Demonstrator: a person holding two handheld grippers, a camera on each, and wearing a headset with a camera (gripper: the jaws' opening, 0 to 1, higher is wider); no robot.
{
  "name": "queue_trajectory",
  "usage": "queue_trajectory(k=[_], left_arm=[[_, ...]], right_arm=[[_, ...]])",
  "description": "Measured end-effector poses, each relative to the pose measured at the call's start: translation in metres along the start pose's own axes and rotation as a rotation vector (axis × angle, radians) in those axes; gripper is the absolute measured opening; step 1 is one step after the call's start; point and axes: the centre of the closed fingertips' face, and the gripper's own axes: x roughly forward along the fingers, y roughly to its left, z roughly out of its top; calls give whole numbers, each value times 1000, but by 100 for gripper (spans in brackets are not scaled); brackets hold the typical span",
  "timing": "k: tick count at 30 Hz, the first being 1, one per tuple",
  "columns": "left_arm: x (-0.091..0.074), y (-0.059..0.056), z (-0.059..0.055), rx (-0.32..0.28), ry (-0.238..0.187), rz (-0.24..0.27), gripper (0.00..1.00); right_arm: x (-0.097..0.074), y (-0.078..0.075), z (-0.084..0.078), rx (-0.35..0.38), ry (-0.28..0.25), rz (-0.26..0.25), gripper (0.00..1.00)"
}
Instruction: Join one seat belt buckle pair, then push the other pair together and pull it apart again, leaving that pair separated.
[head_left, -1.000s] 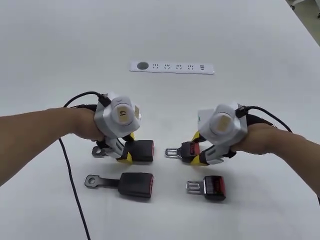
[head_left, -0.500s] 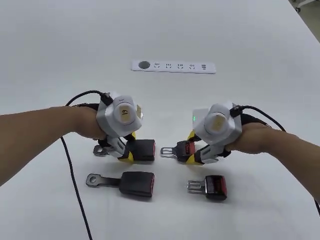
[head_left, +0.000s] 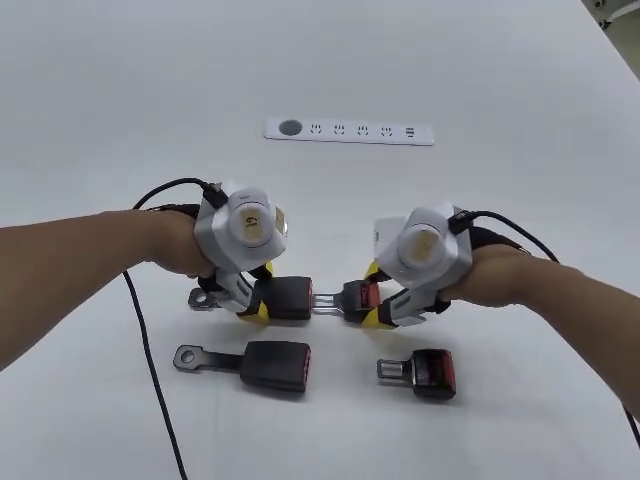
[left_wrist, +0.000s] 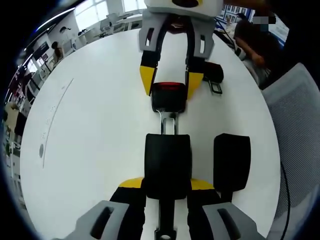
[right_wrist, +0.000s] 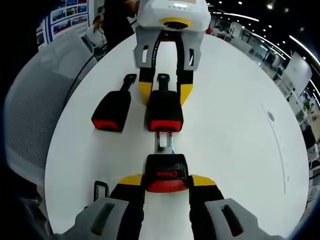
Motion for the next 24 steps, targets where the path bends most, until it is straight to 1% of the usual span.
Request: queue_trajectory(k=[8,14,16,19,22,24], left_arm=[[1,1,-1,5,-1,-1,32],[1,0,0,10,-1,-3,32],[0,-1,0,11,-1,-2,32],[1,0,0,11,-3,-2,32],[1,0,0,12,-2,-2,32],[0,-1,0,10,-3,-2,32]], right_arm=[[3,1,6,7,-6,-2,30],[6,3,14,11,-26,-2,30],[11,4,15,8,-16,-1,30],[15,3,12,10,-18,-2,30],[11,2,12,17,-23,-4,29],[11,1,11,27,-29,-7,29]])
